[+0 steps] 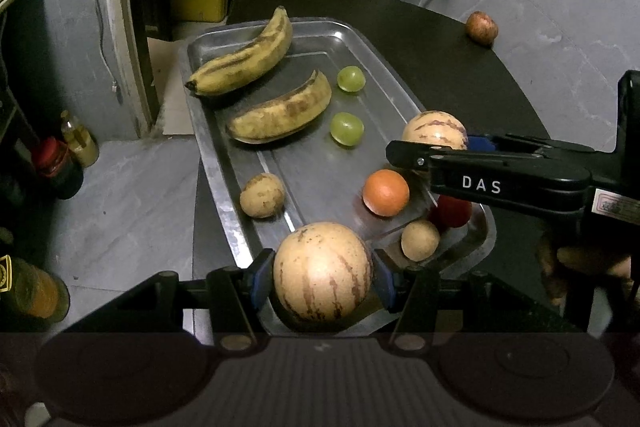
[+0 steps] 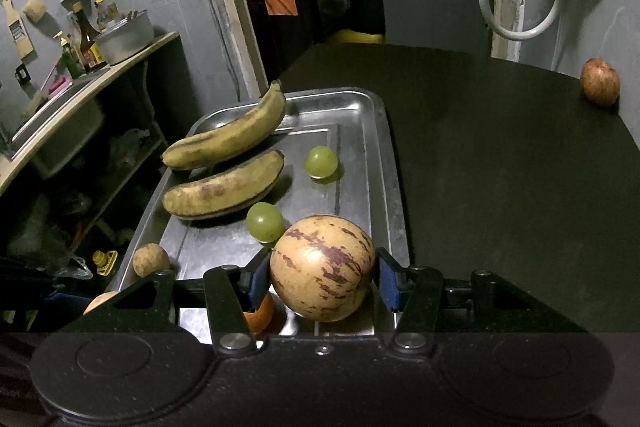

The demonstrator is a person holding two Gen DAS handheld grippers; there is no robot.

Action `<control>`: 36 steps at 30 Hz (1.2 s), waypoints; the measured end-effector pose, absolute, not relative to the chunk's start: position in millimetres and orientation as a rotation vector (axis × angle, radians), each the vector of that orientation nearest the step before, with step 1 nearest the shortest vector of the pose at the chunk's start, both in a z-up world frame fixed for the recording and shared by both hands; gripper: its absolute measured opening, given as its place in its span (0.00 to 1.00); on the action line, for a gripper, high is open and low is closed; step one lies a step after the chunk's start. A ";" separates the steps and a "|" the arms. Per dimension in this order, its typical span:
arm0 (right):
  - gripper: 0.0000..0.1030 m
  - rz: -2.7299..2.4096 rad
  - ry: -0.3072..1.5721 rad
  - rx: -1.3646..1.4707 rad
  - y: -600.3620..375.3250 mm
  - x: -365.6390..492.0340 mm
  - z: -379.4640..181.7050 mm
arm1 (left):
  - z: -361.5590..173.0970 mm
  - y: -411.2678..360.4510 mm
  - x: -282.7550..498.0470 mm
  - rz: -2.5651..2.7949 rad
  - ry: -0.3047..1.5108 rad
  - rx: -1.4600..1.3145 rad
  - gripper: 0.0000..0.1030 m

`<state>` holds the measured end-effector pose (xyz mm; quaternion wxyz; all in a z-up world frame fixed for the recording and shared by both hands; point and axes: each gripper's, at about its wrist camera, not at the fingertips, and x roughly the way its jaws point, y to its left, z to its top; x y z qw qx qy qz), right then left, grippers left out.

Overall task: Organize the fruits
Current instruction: 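Carry the left tool's melon over the tray while the right tool carries its melon alongside, then lower both melons into the tray and open both tools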

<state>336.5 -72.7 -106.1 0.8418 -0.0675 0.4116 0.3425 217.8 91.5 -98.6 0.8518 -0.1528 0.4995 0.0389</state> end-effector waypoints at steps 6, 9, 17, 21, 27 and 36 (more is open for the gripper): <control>0.54 0.727 0.879 -0.136 -73.3 336.2 -107.5 | -101.6 88.8 219.2 0.087 1.061 -0.325 0.54; 0.54 0.728 0.880 -0.130 -74.9 336.9 -106.4 | -102.0 88.2 219.4 0.092 1.061 -0.329 0.54; 0.54 0.727 0.880 -0.117 -76.7 337.7 -105.8 | -103.0 89.1 219.7 0.092 1.061 -0.336 0.54; 0.55 0.724 0.875 -0.113 -78.3 337.8 -103.4 | -102.9 89.2 219.8 0.091 1.063 -0.334 0.55; 0.55 0.722 0.873 -0.111 -79.4 337.6 -101.9 | -101.6 89.0 217.0 0.090 1.061 -0.342 0.56; 0.57 0.713 0.861 -0.110 -85.1 334.8 -94.9 | -94.9 87.7 209.5 0.099 1.048 -0.349 0.61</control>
